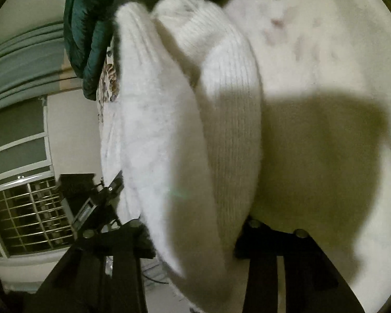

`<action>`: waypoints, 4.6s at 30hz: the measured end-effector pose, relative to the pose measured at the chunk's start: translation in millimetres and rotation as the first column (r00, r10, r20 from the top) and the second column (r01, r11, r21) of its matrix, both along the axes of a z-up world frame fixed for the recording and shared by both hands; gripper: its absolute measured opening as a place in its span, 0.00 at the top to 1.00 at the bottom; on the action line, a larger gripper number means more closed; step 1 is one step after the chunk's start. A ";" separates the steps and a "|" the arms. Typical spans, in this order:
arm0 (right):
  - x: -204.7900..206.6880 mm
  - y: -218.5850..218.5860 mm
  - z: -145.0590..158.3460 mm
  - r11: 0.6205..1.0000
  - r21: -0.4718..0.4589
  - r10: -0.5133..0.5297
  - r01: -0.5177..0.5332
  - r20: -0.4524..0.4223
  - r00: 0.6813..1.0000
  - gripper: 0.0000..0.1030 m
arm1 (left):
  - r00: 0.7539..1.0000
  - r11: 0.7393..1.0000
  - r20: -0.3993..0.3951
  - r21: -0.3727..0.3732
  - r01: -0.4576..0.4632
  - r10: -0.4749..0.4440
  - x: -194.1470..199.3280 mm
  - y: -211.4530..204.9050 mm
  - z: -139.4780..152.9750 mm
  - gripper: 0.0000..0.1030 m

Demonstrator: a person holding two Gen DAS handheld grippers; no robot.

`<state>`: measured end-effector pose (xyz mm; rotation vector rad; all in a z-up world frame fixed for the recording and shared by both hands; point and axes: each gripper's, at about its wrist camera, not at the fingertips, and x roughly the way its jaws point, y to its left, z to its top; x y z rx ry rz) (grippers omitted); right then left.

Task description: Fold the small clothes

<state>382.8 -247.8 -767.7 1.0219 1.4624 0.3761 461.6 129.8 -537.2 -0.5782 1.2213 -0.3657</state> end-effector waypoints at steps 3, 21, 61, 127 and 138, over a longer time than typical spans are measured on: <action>-0.8 -1.1 25.9 1.000 -0.027 -0.009 0.010 0.039 0.999 0.65 | 0.999 0.999 0.032 0.043 0.008 -0.010 0.7 -9.0 23.3 0.77; 108.7 -124.3 181.2 0.987 -0.105 -0.086 0.118 0.271 0.959 0.66 | 0.975 0.995 0.210 0.089 0.049 -0.067 160.9 -100.5 111.8 0.77; 132.5 -94.5 223.8 0.401 -0.906 0.111 0.133 0.192 0.975 0.00 | 0.959 0.782 0.272 0.613 -0.107 -0.081 158.3 -177.1 126.6 0.01; -259.3 53.5 719.2 0.305 -0.815 0.168 0.492 0.555 0.815 0.00 | 0.867 0.807 0.495 0.533 -0.256 -0.052 -188.6 -154.0 486.5 0.00; -267.4 53.1 715.6 0.319 -0.810 0.167 0.492 0.559 0.813 0.00 | 0.866 0.806 0.497 0.534 -0.257 -0.053 -190.4 -155.3 486.4 0.00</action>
